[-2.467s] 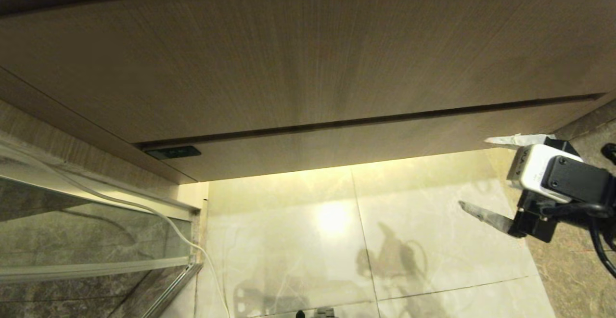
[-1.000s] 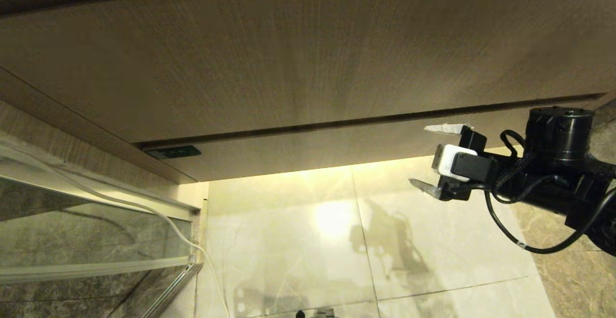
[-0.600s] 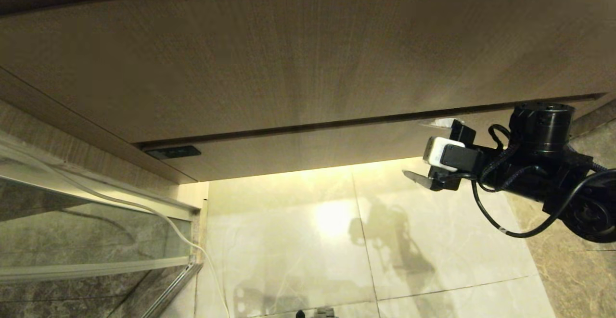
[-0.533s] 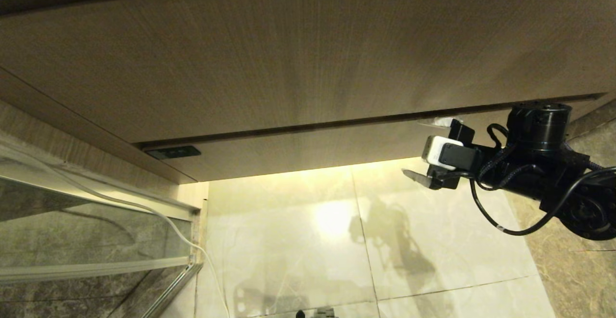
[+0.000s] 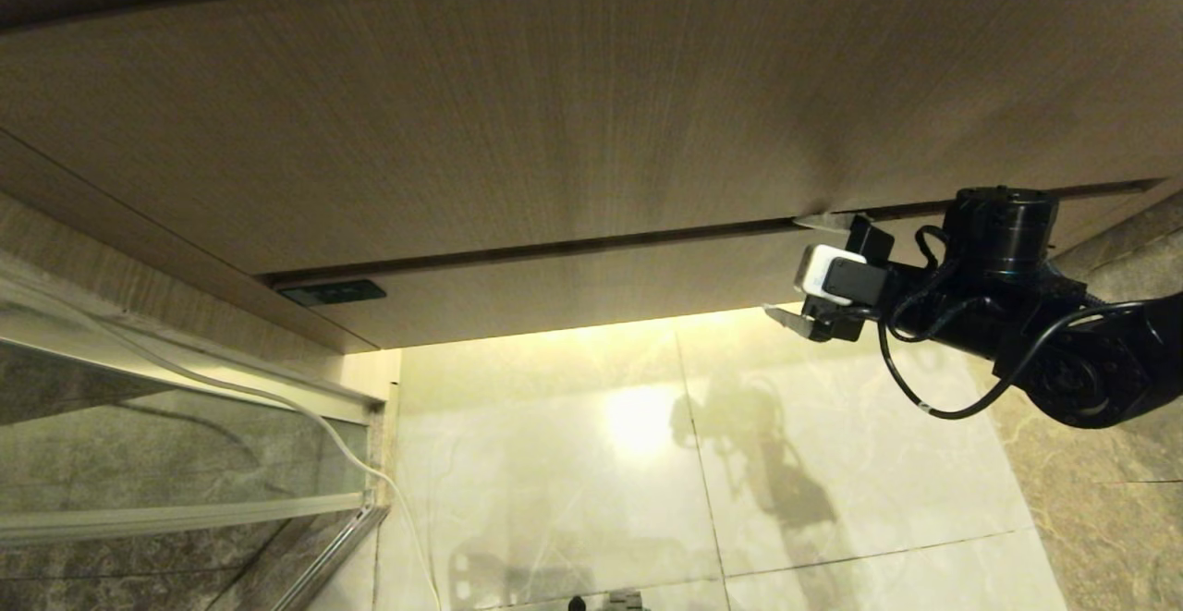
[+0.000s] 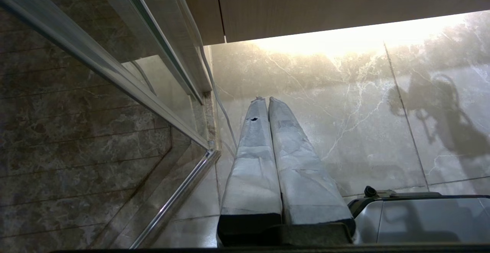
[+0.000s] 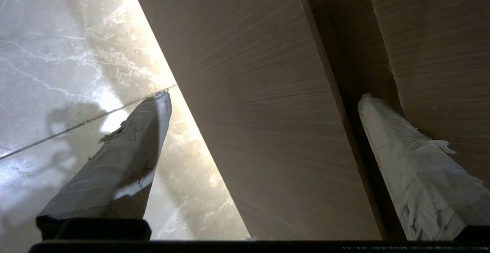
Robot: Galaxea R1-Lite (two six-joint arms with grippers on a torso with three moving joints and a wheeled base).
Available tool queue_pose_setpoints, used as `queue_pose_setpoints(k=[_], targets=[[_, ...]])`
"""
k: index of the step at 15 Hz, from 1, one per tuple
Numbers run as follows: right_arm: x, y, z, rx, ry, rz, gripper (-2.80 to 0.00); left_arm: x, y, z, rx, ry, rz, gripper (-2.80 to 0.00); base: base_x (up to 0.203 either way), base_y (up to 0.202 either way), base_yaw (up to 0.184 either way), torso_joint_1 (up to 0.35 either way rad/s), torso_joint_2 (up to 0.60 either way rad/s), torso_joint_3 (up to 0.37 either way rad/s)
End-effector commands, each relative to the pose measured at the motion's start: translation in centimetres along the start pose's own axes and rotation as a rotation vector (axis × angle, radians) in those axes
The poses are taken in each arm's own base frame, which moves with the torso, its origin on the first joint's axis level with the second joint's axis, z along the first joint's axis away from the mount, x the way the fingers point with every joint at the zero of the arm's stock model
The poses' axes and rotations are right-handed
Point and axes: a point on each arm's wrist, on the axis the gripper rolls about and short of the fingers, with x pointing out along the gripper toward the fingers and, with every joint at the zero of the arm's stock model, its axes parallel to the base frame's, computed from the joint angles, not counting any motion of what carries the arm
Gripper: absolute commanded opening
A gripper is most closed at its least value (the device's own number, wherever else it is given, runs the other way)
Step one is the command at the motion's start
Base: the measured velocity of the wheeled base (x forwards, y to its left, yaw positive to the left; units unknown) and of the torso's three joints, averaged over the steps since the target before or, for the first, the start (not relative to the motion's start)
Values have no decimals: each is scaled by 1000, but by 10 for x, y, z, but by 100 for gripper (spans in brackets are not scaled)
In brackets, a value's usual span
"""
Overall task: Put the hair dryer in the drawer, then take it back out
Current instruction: Pull open the drawer
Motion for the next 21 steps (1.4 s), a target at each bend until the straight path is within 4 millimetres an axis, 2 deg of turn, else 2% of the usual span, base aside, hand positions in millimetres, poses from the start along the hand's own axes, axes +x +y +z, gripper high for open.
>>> queue_pose_setpoints(k=[1, 17, 21], targets=[[6, 2, -3, -7, -3, -2, 0, 0, 0, 0, 0, 0, -1, -280, 0, 0, 0, 0, 0, 0], [16, 13, -17, 20, 68, 55, 0, 0, 0, 0, 0, 0, -1, -280, 0, 0, 0, 0, 0, 0], [12, 15, -22, 42, 105, 102, 0, 0, 0, 0, 0, 0, 1, -280, 0, 0, 0, 0, 0, 0]])
